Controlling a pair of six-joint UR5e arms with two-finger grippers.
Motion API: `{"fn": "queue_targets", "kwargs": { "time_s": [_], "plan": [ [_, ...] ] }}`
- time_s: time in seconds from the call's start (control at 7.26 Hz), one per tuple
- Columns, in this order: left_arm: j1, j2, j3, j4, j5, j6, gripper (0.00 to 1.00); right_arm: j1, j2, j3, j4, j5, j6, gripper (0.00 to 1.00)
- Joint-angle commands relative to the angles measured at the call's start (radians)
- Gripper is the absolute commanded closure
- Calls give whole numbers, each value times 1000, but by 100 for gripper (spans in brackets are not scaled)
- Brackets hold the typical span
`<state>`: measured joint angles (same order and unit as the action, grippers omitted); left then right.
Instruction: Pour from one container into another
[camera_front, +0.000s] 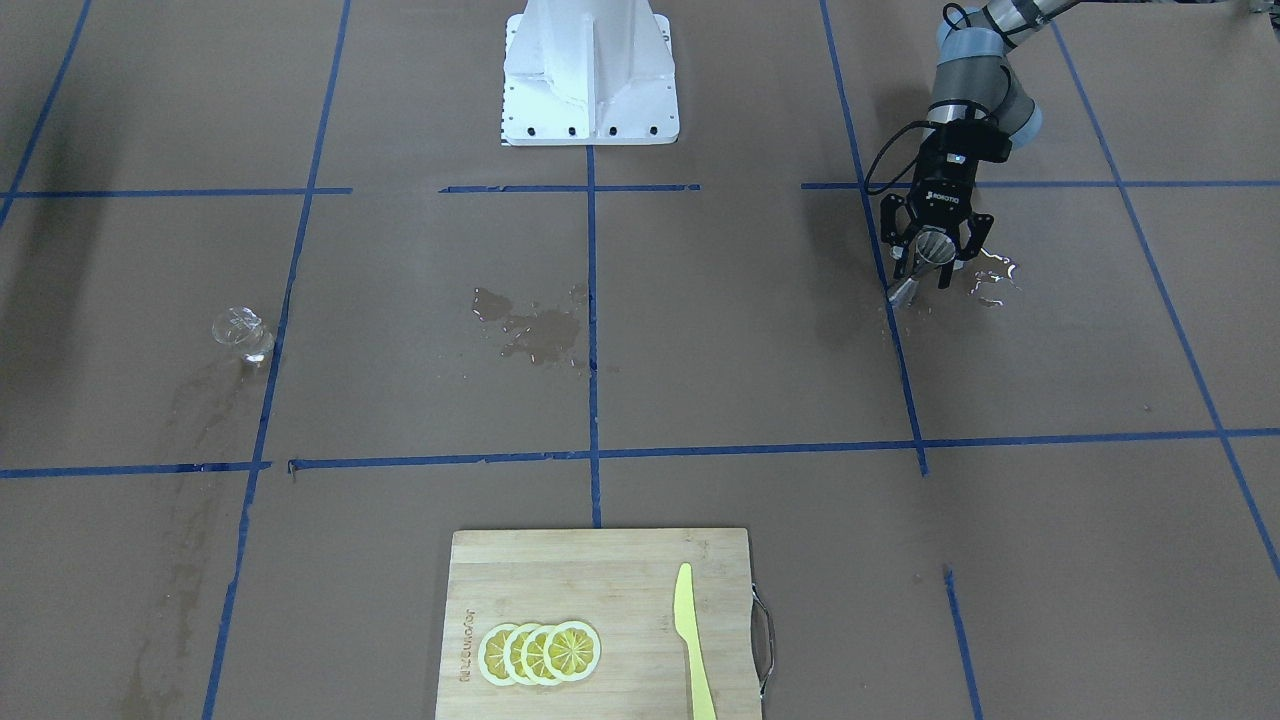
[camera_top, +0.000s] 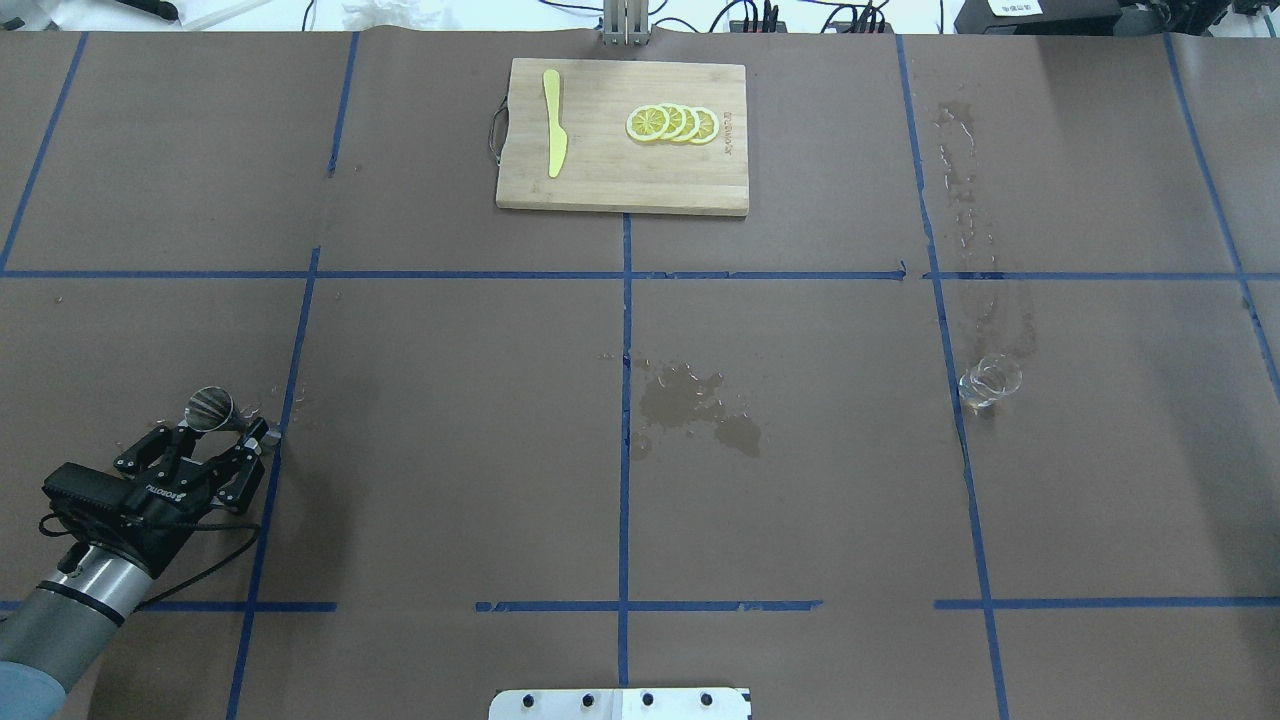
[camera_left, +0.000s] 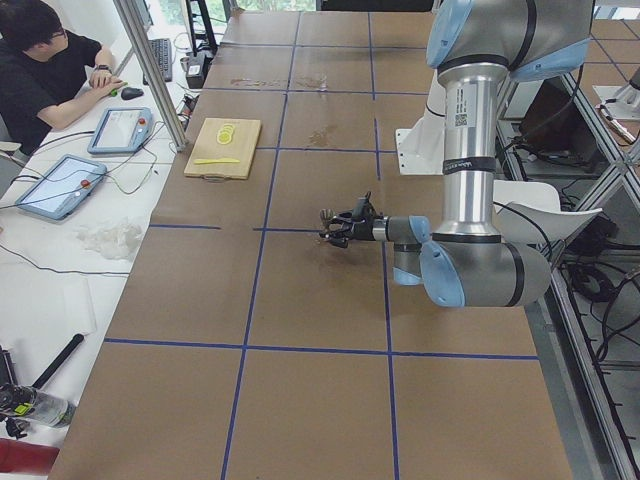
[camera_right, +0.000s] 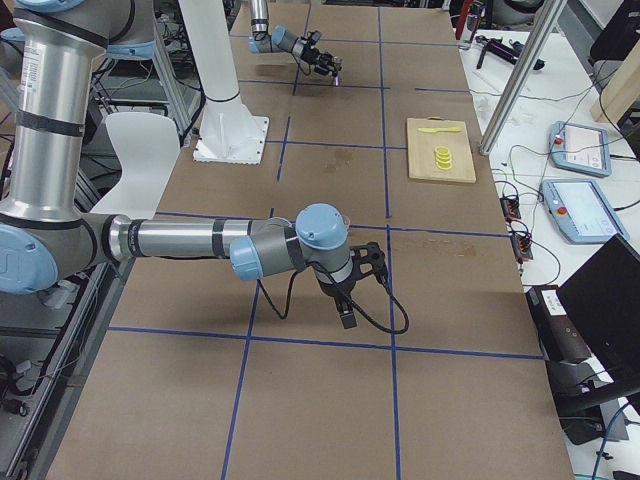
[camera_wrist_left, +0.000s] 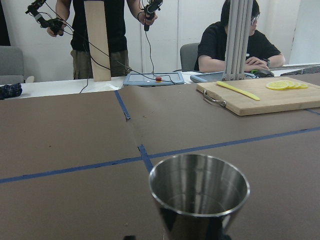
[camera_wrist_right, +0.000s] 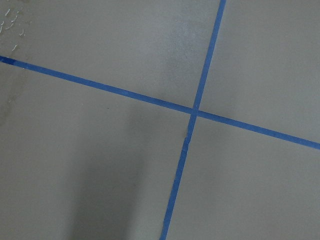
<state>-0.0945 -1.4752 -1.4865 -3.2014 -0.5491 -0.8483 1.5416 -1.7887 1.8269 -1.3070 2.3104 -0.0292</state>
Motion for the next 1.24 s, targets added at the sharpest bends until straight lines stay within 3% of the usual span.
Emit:
{"fn": "queue_targets", "kwargs": {
  "time_s": [0.0, 0.28, 0.69, 1.1],
  "plan": [
    [1, 0, 0, 0, 0, 0, 42, 0, 0, -1, 0, 0, 0, 0],
    [2, 1, 2, -3, 0, 2, 100, 0, 0, -1, 0, 0, 0, 0],
    [1, 13, -1, -78, -30, 6, 100, 0, 2, 0, 0, 0, 0, 0],
    [-5, 15, -6, -240, -66, 221, 100, 0, 2, 0, 0, 0, 0, 0]
  ]
}}
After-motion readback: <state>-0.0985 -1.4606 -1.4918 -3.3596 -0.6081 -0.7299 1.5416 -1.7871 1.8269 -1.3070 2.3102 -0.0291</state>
